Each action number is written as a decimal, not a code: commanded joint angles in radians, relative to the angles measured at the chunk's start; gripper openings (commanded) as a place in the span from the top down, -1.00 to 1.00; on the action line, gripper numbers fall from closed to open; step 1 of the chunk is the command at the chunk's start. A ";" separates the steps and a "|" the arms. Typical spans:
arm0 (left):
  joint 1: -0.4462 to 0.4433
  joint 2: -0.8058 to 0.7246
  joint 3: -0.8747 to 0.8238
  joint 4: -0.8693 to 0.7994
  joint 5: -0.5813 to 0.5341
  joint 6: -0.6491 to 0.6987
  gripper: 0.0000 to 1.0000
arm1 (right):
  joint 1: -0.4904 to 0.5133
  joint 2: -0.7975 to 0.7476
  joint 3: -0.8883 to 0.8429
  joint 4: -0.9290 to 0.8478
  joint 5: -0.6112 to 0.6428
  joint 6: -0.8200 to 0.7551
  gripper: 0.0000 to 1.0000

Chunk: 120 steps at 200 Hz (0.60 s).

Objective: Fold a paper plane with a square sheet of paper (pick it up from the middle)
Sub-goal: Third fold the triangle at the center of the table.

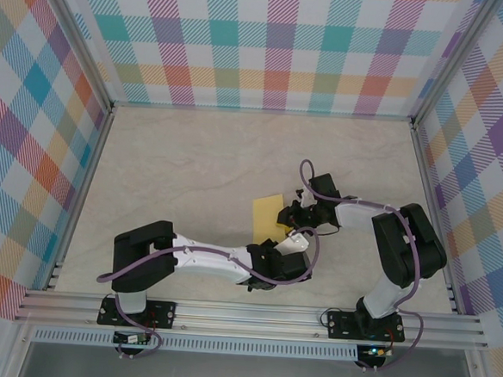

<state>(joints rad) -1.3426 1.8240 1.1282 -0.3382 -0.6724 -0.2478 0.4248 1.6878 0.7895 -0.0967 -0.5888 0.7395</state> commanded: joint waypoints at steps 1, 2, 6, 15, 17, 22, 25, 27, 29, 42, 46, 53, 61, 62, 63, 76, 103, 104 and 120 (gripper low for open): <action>0.021 -0.044 -0.019 0.004 0.014 -0.012 1.00 | -0.008 -0.018 0.003 -0.006 -0.032 -0.024 0.56; 0.021 -0.045 -0.019 0.003 0.015 -0.012 1.00 | -0.008 -0.018 0.003 -0.006 -0.033 -0.024 0.56; 0.024 -0.047 -0.021 0.005 0.024 -0.010 1.00 | -0.008 -0.018 0.004 -0.006 -0.033 -0.025 0.56; 0.032 -0.054 -0.022 0.002 0.027 -0.011 1.00 | -0.009 -0.019 0.002 -0.009 -0.031 -0.025 0.54; 0.034 -0.056 -0.023 0.001 0.029 -0.012 1.00 | -0.009 -0.020 0.002 -0.009 -0.030 -0.025 0.53; 0.042 -0.063 -0.028 0.001 0.041 -0.013 1.00 | -0.009 -0.022 0.001 -0.011 -0.029 -0.025 0.47; 0.048 -0.070 -0.031 0.004 0.053 -0.013 1.00 | -0.009 -0.024 0.000 -0.012 -0.026 -0.024 0.46; 0.052 -0.075 -0.034 0.006 0.063 -0.012 1.00 | -0.009 -0.026 -0.001 -0.011 -0.026 -0.026 0.47; 0.057 -0.079 -0.037 0.008 0.070 -0.014 1.00 | -0.009 -0.028 -0.002 -0.012 -0.027 -0.026 0.48; 0.087 -0.117 -0.063 0.030 0.131 -0.019 1.00 | -0.009 -0.044 -0.006 -0.008 -0.025 -0.028 0.49; 0.099 -0.129 -0.070 0.037 0.158 -0.018 1.00 | -0.009 -0.049 -0.007 -0.010 -0.022 -0.028 0.47; 0.119 -0.147 -0.081 0.041 0.189 -0.029 1.00 | -0.009 -0.055 -0.007 -0.011 -0.020 -0.030 0.47; 0.143 -0.172 -0.101 0.051 0.228 -0.034 1.00 | -0.011 -0.057 -0.003 -0.014 -0.026 -0.034 0.49; 0.146 -0.176 -0.103 0.051 0.238 -0.033 1.00 | -0.011 -0.056 -0.003 -0.015 -0.025 -0.035 0.49; 0.149 -0.179 -0.106 0.051 0.246 -0.033 1.00 | -0.011 -0.057 -0.002 -0.015 -0.026 -0.034 0.49; 0.193 -0.213 -0.131 0.098 0.339 -0.043 1.00 | -0.011 -0.058 -0.002 -0.011 -0.028 -0.029 0.44; 0.248 -0.251 -0.163 0.118 0.446 -0.050 1.00 | -0.011 -0.062 0.000 -0.017 -0.026 -0.027 0.41; 0.250 -0.252 -0.164 0.118 0.449 -0.050 1.00 | -0.011 -0.062 0.000 -0.018 -0.026 -0.026 0.41; 0.275 -0.253 -0.166 0.117 0.502 -0.049 1.00 | -0.012 -0.078 0.002 -0.033 -0.011 -0.027 0.36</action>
<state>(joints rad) -1.0946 1.5929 0.9821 -0.2512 -0.3103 -0.2787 0.4191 1.6451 0.7891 -0.0998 -0.5961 0.7300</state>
